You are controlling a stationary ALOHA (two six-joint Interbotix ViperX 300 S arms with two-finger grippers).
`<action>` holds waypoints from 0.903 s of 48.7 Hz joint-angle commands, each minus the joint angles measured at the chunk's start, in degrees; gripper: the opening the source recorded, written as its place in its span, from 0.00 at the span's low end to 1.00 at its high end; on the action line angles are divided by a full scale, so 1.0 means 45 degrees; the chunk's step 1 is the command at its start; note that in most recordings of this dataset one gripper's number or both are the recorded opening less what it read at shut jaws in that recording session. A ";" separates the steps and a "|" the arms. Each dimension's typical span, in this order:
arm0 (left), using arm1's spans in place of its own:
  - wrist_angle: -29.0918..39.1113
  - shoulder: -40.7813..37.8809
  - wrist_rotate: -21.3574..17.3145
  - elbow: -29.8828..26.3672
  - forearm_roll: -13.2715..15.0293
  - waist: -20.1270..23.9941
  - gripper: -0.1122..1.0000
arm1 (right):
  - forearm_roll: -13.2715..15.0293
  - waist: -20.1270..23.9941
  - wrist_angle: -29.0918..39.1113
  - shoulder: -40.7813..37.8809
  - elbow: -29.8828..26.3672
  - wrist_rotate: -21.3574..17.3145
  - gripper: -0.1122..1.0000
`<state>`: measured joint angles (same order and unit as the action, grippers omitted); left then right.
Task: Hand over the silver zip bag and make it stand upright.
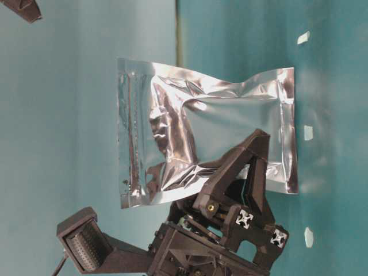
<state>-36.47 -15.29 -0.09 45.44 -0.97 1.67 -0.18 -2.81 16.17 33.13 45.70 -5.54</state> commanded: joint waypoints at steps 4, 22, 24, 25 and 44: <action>-0.0039 0.0156 0.0078 -0.0039 -0.0039 -0.0078 0.30 | -0.0020 0.0059 -0.0117 0.0059 -0.0098 -0.0137 0.84; 0.0156 0.0156 0.0098 -0.0039 -0.0039 -0.0176 0.30 | -0.0039 0.0195 -0.0137 0.0059 -0.0020 -0.0156 0.84; 0.0176 0.0156 0.0098 -0.0039 -0.0039 -0.0195 0.30 | -0.0039 0.0215 -0.0176 0.0059 -0.0020 -0.0156 0.84; 0.0156 0.0156 0.0098 -0.0039 -0.0039 -0.0195 0.30 | -0.0039 0.0234 -0.0195 0.0059 -0.0020 -0.0156 0.84; 0.0176 0.0156 0.0039 -0.0039 -0.0039 -0.0215 0.30 | -0.0039 0.0273 -0.0273 0.0059 0.0020 -0.0156 0.84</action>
<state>-35.68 -15.12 0.18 45.44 -0.97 1.41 -0.18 -1.76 15.64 33.22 46.23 -5.63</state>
